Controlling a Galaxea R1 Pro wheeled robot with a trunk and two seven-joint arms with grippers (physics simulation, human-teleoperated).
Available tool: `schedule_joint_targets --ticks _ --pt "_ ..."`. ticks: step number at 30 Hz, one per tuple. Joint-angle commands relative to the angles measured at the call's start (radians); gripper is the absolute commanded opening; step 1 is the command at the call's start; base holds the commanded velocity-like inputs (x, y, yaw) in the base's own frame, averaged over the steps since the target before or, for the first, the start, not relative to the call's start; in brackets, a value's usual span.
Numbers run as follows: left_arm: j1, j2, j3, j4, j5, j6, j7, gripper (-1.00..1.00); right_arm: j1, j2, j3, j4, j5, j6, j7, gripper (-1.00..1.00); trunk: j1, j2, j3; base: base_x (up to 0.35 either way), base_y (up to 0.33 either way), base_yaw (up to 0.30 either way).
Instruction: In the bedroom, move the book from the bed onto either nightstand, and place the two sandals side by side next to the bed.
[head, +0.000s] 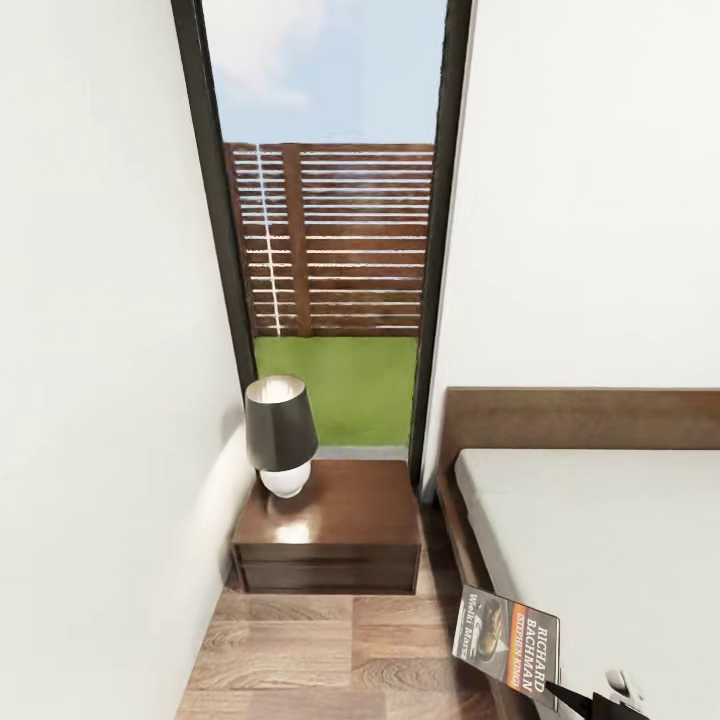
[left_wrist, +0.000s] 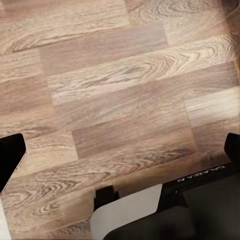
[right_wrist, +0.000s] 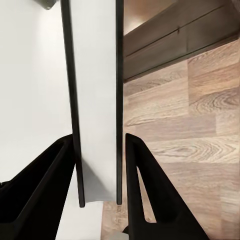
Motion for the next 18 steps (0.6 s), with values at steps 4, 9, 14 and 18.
schedule_joint_targets --ticks 4,9,14,18 --pt "-0.001 0.000 0.008 0.001 -0.009 -0.003 -0.003 1.00 -0.001 0.000 0.002 0.000 -0.011 0.006 0.003 -1.00 0.001 -0.001 -0.001 0.323 0.000 0.000" --pt "0.000 0.000 0.008 0.001 -0.009 -0.003 -0.003 1.00 -0.001 0.000 0.002 0.000 -0.011 0.005 0.003 -1.00 0.001 -0.001 -0.001 0.323 0.000 0.000" --pt "0.000 0.001 0.008 0.001 -0.009 -0.003 -0.003 1.00 -0.001 0.000 0.002 0.000 -0.011 0.005 0.003 -1.00 0.001 -0.001 -0.001 0.323 0.000 0.000" --pt "0.000 0.000 0.008 0.001 -0.009 -0.003 -0.003 1.00 -0.001 -0.001 0.002 0.000 -0.011 0.005 0.003 -1.00 0.001 -0.001 -0.001 0.323 0.000 0.000"
